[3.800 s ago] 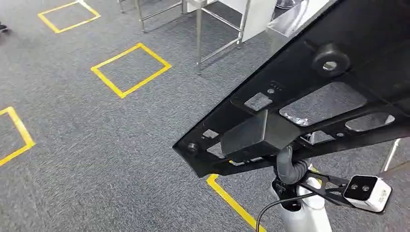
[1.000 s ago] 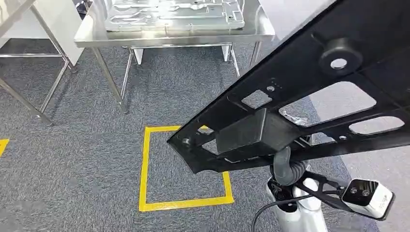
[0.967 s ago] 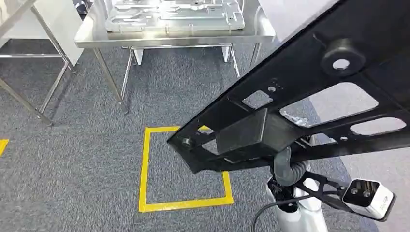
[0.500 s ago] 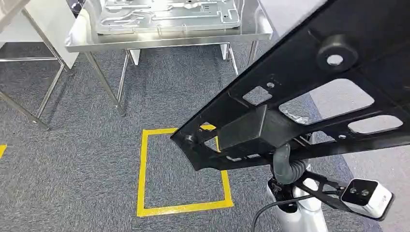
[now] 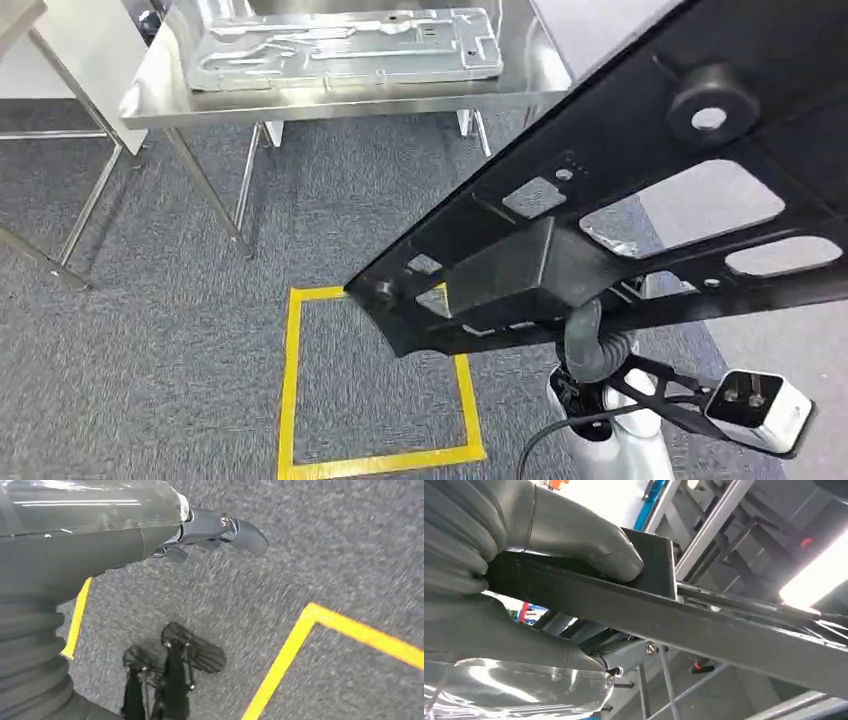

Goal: Take the parts from the cabinet and place them on the table.

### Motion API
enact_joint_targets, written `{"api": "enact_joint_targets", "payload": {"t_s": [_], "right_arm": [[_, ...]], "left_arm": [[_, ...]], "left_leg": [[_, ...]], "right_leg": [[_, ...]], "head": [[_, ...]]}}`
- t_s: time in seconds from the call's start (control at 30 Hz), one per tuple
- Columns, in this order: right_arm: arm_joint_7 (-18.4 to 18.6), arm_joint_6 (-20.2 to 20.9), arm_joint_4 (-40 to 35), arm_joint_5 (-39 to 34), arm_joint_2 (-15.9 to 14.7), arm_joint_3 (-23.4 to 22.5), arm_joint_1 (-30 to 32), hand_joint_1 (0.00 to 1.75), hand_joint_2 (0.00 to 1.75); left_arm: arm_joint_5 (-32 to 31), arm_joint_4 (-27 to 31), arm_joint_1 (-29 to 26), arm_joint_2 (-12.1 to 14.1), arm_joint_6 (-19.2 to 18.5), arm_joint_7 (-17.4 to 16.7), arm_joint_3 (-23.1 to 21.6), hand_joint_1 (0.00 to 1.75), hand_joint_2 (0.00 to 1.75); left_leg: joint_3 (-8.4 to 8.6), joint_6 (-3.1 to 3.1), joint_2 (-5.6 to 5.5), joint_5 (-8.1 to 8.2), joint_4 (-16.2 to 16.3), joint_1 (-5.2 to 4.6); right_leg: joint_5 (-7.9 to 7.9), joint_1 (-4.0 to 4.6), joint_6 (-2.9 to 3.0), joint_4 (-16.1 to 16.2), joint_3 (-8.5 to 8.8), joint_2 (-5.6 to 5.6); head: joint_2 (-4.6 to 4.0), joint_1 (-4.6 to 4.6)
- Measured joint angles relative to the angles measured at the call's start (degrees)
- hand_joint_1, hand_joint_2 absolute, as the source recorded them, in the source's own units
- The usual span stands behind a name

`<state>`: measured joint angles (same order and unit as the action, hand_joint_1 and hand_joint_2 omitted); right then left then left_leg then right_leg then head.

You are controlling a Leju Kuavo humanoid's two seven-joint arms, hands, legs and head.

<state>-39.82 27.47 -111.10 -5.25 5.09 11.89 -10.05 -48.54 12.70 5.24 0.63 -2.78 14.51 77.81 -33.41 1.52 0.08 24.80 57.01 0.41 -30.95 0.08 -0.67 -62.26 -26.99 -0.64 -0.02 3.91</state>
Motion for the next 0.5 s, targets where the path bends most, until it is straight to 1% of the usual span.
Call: {"api": "enact_joint_targets", "payload": {"t_s": [0.03,0.07,0.1,0.13,0.17,0.2,0.23,0.27,0.3,0.33,0.37,0.4,0.43,0.47,0.5], "right_arm": [[-0.04,0.02,-0.02,0.00,0.00,0.00,-0.20,1.75,1.75],[-0.04,0.07,-0.02,0.00,-0.02,0.00,-0.17,1.75,1.75],[-0.02,0.07,0.00,0.00,-0.02,0.00,-0.02,1.75,1.75],[-0.02,0.07,0.00,0.02,-0.02,-0.04,0.10,1.75,1.75],[0.00,0.07,0.02,0.04,-0.02,-0.07,0.13,1.75,1.75],[-0.02,0.07,0.02,0.04,-0.04,-0.07,0.13,1.75,1.75],[-0.02,0.07,0.02,0.07,-0.04,-0.07,0.11,1.75,1.75],[-0.02,0.02,0.00,0.09,-0.04,-0.09,0.12,1.75,1.75],[-0.02,0.00,0.00,0.11,-0.04,-0.11,0.12,1.75,1.75],[-0.02,-0.02,0.13,0.18,-0.07,-0.20,0.13,1.75,1.75],[0.00,-0.02,0.09,0.26,-0.07,-0.20,0.15,1.75,1.75],[0.02,-0.13,0.07,0.28,-0.09,-0.22,0.21,1.75,1.75],[0.00,-0.22,0.07,0.26,-0.07,-0.22,0.11,1.75,1.75],[0.00,-0.22,0.02,0.31,-0.07,-0.22,0.08,1.75,1.75],[-0.04,-0.22,-0.07,0.33,-0.07,-0.22,0.07,1.75,1.75]], "left_arm": [[0.00,0.00,0.01,0.00,-0.02,0.00,0.00,0.00,1.75],[0.00,0.00,0.02,0.00,-0.02,0.00,0.00,0.00,1.75],[0.00,0.00,0.00,-0.07,-0.02,0.00,0.00,0.00,1.75],[0.00,0.00,-0.07,-0.11,-0.09,0.00,0.00,0.00,1.75],[0.00,0.00,-0.10,-0.18,-0.15,-0.02,0.00,0.00,1.75],[0.00,0.00,-0.13,-0.20,-0.18,-0.02,0.00,0.00,1.75],[0.00,0.00,-0.14,-0.22,-0.22,-0.02,0.00,0.00,1.75],[0.00,0.00,-0.11,-0.24,-0.28,0.00,0.00,0.00,1.75],[0.00,0.00,-0.14,-0.24,-0.28,0.00,0.00,0.00,1.75],[0.00,0.00,-0.04,-0.24,-0.28,0.02,0.00,0.00,1.75],[0.00,0.00,0.09,-0.24,-0.31,0.07,0.00,0.00,1.75],[-0.04,0.00,0.07,-0.24,-0.39,0.09,0.00,0.00,1.75],[-0.07,0.00,0.05,-0.28,-0.46,0.09,0.00,0.00,1.75],[-0.09,0.00,0.15,-0.31,-0.46,0.09,0.00,0.00,1.75],[-0.11,0.00,0.30,-0.31,-0.50,0.11,0.00,0.00,1.75]], "left_leg": [[0.72,0.19,0.00,0.39,-0.34,0.09],[1.27,0.22,-0.01,0.86,-0.37,0.13],[1.73,0.24,-0.02,1.40,-0.38,0.15],[2.38,0.16,-0.06,1.95,-0.37,0.19],[3.05,0.04,-0.12,2.51,-0.36,0.27],[3.95,-0.19,-0.17,3.20,-0.35,0.38],[4.97,-0.48,-0.19,3.91,-0.35,0.54],[6.08,-0.80,-0.19,4.75,-0.35,0.70],[6.21,-1.16,-0.17,5.45,-0.46,0.69],[7.00,-1.61,-0.21,5.93,-0.14,0.64],[6.87,-2.10,-0.07,6.27,-0.33,0.55],[7.43,-2.48,0.04,6.30,-0.55,0.53],[7.61,-2.80,0.04,5.81,-0.07,0.58],[7.54,-3.02,0.12,6.04,0.23,0.75],[6.81,-3.19,0.11,6.04,2.67,0.92]], "right_leg": [[-1.02,-0.12,-0.20,-3.76,-2.66,0.01],[-2.80,-0.36,-0.40,-7.47,-5.65,0.02],[-4.71,-0.60,-0.68,-10.35,-8.37,0.03],[-5.91,-0.88,-1.14,-11.88,-10.60,0.05],[-5.79,-1.07,-1.40,-11.63,-11.91,0.09],[-4.05,-1.27,-1.72,-9.50,-12.20,0.17],[-0.80,-1.45,-1.95,-5.79,-11.57,0.30],[3.84,-1.54,-1.90,-0.66,-10.38,0.55],[8.59,-1.58,-1.77,3.42,-9.78,0.91],[6.67,-1.09,-1.12,3.41,-10.10,1.09],[7.15,-0.84,-0.30,3.25,-10.07,1.05],[7.25,-0.79,0.14,3.44,-10.00,0.83],[6.86,-0.81,0.71,3.69,-9.61,0.76],[6.82,-0.96,1.09,3.99,-8.66,0.57],[6.46,-0.96,1.57,4.53,-7.81,0.60]], "head": [[0.00,0.00],[0.00,0.00],[0.00,0.00],[0.00,0.00],[0.00,0.00],[0.00,0.00],[0.00,0.00],[0.00,0.00],[0.00,0.00],[0.00,0.02],[0.00,-0.11],[0.00,-0.20],[0.00,-0.15],[0.00,-0.13],[0.00,-0.17]]}}
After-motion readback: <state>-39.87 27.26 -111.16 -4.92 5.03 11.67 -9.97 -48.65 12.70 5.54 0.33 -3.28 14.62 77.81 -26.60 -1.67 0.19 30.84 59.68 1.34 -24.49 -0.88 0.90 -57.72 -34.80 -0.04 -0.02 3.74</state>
